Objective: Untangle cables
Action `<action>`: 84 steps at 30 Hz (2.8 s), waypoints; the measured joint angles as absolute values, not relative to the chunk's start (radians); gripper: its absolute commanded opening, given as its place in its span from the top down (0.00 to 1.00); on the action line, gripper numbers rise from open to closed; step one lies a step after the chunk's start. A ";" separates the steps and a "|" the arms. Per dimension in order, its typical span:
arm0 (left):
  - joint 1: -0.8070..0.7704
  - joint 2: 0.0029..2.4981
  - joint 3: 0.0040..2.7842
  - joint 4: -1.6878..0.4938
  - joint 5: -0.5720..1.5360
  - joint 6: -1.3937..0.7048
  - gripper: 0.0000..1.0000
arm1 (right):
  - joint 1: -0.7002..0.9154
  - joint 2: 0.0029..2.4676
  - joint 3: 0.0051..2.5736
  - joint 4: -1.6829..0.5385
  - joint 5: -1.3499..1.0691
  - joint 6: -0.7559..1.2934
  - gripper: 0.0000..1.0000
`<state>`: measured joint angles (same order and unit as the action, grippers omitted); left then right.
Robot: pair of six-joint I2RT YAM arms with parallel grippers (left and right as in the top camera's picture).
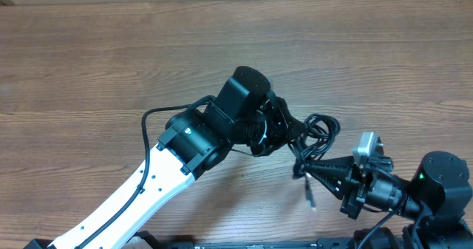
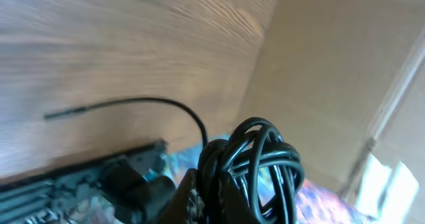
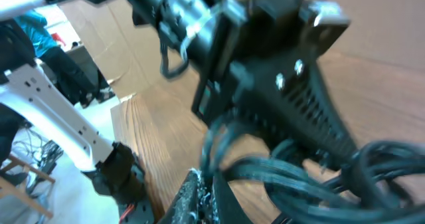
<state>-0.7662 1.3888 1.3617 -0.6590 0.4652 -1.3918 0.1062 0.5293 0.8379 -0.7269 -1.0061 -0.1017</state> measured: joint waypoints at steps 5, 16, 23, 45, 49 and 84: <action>-0.766 1.389 1.362 -0.685 0.373 -1.323 0.96 | 0.106 0.529 0.838 -0.673 -1.009 -0.017 0.96; -0.766 1.389 1.362 -0.687 0.347 -1.291 0.96 | 0.106 0.529 0.841 -0.748 -0.964 0.011 0.23; -0.766 1.389 1.362 -0.633 0.347 -1.333 0.96 | 0.106 0.529 0.842 -0.814 -0.943 -0.056 0.20; -0.822 1.389 1.362 -0.567 0.370 -1.415 0.96 | 0.106 0.529 0.842 -0.791 -0.935 -0.085 0.80; -0.832 1.389 1.362 -0.552 0.374 -1.416 0.96 | 0.106 0.529 0.842 -0.788 -0.934 -0.085 0.96; -0.894 1.388 1.362 -0.527 0.118 -0.989 0.96 | 0.106 0.538 0.842 -0.690 -1.021 -0.026 0.96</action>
